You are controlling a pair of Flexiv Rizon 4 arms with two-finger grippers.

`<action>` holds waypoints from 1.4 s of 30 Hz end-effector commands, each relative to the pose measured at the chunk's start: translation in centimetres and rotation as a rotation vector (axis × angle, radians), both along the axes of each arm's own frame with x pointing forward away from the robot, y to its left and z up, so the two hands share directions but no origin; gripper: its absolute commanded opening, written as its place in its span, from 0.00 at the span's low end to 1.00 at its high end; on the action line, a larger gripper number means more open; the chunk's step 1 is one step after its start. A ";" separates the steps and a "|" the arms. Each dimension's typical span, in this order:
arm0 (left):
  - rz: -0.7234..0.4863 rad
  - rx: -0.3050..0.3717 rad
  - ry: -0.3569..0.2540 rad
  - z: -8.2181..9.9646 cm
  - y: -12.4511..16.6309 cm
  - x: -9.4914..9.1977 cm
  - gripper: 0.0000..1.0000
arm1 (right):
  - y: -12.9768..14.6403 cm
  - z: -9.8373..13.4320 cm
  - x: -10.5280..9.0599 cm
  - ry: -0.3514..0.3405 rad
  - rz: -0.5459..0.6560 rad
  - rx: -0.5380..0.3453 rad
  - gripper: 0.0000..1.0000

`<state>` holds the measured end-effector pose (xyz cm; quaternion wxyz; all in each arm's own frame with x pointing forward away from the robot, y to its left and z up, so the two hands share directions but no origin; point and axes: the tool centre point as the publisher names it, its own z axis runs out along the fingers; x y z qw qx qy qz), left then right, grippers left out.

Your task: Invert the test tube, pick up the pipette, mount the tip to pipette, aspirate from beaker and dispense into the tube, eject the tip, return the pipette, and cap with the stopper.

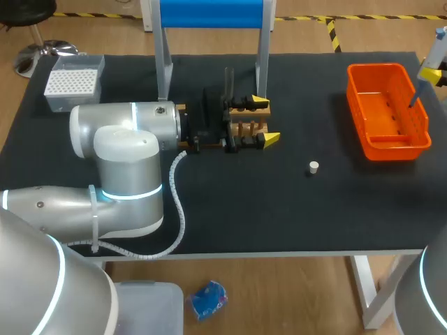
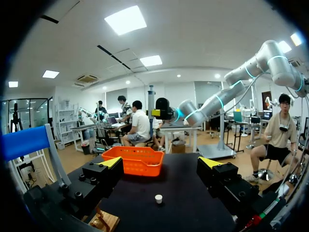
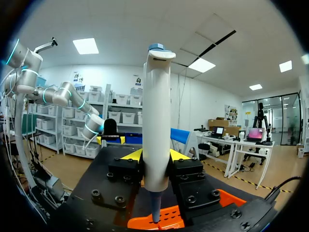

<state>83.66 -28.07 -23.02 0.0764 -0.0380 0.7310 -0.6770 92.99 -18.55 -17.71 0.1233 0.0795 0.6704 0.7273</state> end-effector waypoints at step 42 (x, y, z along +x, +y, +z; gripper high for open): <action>0.010 -0.030 -0.008 -0.2 0.0 -0.3 1.00 | 21.5 -5.7 -9.9 0.055 0.221 -0.015 0.00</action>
